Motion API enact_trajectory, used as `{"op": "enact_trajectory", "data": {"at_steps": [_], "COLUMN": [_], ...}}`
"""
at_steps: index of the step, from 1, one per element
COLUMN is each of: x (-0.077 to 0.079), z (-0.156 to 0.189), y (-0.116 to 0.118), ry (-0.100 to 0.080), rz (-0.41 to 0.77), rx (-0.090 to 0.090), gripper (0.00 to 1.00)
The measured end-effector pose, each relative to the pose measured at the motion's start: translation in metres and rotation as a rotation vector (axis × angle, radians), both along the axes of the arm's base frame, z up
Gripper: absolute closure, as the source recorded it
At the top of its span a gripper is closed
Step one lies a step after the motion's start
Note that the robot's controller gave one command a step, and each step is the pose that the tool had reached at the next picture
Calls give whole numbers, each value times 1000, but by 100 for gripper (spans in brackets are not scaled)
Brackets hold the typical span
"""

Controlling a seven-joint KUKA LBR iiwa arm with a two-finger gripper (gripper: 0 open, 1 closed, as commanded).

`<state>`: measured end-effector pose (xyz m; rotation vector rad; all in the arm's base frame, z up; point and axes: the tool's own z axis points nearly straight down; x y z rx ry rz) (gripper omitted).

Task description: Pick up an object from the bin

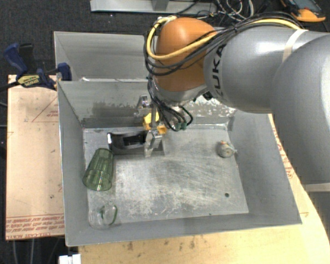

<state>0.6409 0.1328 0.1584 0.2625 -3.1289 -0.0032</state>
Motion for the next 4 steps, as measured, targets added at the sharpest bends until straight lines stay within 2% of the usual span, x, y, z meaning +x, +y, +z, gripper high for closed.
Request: {"op": "enact_trajectory", "data": {"at_steps": [1,2,3,4], "x": [0,12,9,9], "z": [-33,-78,-77,-77], "y": [-16,-2,-2,-2], "ry": [-3,-7,-1,-1], "rz": [-58,157,160,159], "rx": [0,0,2,2], "gripper": [0,0,100,100]}}
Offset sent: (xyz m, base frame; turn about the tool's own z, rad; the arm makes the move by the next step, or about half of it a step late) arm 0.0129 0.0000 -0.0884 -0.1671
